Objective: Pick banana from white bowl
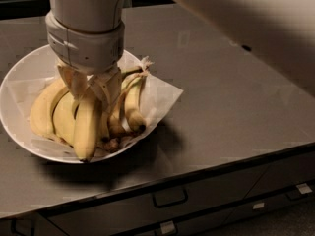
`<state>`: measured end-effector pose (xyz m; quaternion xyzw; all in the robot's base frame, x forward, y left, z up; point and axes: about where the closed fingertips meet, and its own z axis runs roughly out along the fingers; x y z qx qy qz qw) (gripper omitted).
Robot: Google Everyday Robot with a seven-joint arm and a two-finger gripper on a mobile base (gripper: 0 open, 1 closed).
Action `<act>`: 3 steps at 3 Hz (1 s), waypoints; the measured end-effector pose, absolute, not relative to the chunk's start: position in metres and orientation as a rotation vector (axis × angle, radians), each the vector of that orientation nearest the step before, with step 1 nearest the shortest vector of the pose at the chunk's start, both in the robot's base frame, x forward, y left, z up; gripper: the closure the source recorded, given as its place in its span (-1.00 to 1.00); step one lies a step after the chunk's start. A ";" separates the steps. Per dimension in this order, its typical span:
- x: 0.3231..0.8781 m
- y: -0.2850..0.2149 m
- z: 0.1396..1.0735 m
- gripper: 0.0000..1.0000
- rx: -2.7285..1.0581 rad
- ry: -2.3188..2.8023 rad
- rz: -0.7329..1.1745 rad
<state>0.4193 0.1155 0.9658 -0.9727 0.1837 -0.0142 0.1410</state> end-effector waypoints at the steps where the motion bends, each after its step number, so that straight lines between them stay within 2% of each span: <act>1: 0.418 0.094 0.974 1.00 -2.705 0.591 -0.154; 3: 0.441 0.055 0.971 1.00 -2.449 0.618 -0.292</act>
Offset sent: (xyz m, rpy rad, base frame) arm 0.0354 -0.0798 -0.0051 0.3588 -0.2784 -0.1571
